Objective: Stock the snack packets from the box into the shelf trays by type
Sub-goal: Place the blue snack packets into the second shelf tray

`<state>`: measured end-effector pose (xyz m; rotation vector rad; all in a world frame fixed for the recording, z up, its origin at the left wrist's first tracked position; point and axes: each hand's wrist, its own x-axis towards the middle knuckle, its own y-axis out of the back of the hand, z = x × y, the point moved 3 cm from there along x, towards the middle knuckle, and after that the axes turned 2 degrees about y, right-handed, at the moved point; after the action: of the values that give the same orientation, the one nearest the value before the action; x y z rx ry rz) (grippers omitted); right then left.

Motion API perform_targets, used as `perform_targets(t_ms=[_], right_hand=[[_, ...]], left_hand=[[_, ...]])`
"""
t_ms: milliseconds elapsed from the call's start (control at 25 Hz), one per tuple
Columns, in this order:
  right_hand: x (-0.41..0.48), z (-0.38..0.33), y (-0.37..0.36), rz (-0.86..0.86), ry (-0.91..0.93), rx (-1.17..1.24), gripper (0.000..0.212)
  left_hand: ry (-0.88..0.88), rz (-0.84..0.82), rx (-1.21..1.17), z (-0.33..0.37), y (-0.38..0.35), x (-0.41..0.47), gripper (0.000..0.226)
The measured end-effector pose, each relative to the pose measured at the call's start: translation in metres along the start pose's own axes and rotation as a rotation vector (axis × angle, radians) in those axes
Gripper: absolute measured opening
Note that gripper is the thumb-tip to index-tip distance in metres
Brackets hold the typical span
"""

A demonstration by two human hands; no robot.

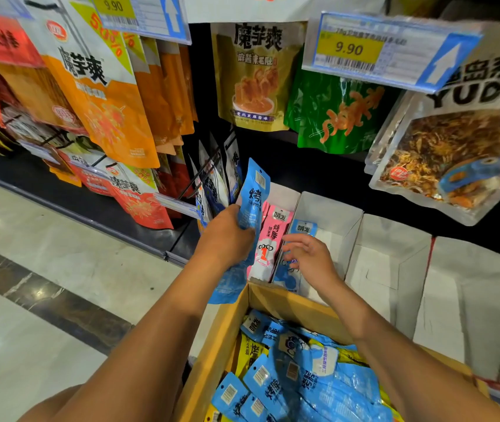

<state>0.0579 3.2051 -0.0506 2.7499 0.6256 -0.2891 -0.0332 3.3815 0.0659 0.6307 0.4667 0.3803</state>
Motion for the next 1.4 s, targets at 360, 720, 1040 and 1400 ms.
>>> perform_targets(t_ms=[360, 720, 1040, 1400], right_hand=[[-0.059, -0.05, -0.021, -0.013, -0.131, 0.487, 0.024], [-0.067, -0.048, 0.01, -0.046, -0.149, 0.297, 0.016], [-0.025, -0.002, 0.048, 0.056, -0.272, 0.11, 0.017], [0.044, 0.071, 0.07, 0.052, -0.474, -0.269, 0.017]], left_hand=[[0.133, -0.261, -0.351, 0.026, -0.029, -0.018, 0.062], [0.241, -0.159, -0.419, 0.003, -0.037, -0.002, 0.005], [-0.011, -0.075, 0.143, -0.028, -0.057, -0.003, 0.037], [0.064, -0.575, 0.598, -0.094, -0.127, -0.013, 0.068]])
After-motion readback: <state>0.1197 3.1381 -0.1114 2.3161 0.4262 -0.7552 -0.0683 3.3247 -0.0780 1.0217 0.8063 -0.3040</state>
